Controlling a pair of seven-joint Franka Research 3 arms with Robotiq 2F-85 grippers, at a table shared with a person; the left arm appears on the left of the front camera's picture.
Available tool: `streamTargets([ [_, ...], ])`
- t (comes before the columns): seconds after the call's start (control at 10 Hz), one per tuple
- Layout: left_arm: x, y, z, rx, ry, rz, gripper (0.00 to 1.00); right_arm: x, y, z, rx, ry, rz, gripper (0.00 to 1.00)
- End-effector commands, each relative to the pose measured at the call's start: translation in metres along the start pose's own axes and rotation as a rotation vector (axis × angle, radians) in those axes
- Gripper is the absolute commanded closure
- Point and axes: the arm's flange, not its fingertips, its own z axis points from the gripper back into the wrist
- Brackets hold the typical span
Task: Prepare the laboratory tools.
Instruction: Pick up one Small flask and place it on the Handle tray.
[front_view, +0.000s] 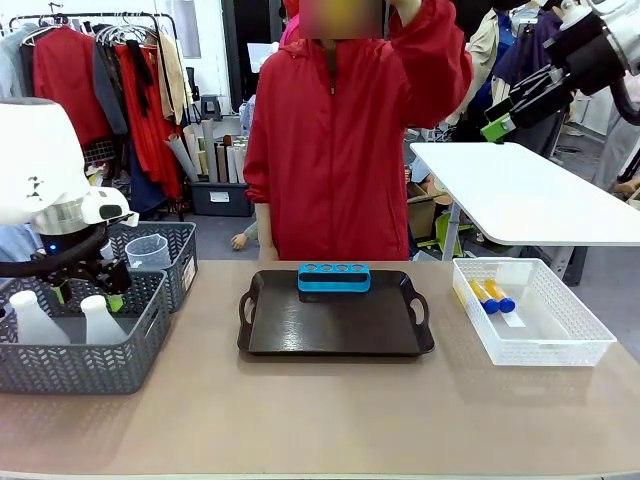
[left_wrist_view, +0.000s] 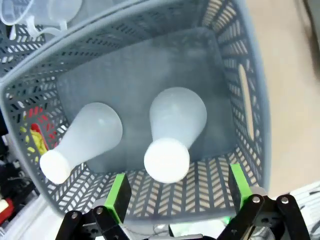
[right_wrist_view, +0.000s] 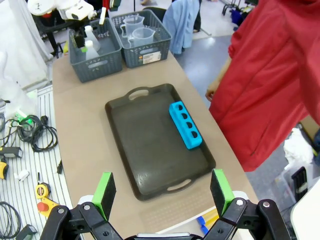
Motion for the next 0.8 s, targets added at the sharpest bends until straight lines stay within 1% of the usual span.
streamTargets([
  [0.0, 0.0100, 0.0037, -0.0043, -0.023, -0.014, 0.064, 0.00, 0.0012, 0.0006, -0.0006, 0.004, -0.008, -0.001, 0.00],
  [0.2, 0.0123, 0.0087, -0.0046, -0.046, -0.008, 0.077, 0.00, 0.0012, 0.0006, -0.0006, 0.004, -0.008, -0.001, 0.00],
  [0.3, 0.0078, 0.0049, -0.0096, -0.017, -0.001, 0.041, 0.00, 0.0012, 0.0006, -0.0006, 0.004, -0.008, -0.001, 0.00],
  [0.4, 0.0078, 0.0049, -0.0096, -0.017, -0.001, 0.041, 0.00, 0.0012, 0.0006, -0.0006, 0.004, -0.008, -0.001, 0.00],
  [0.7, 0.0058, 0.0120, -0.0132, -0.027, 0.004, 0.095, 0.00, 0.0012, 0.0006, -0.0006, 0.004, -0.008, -0.001, 0.00],
])
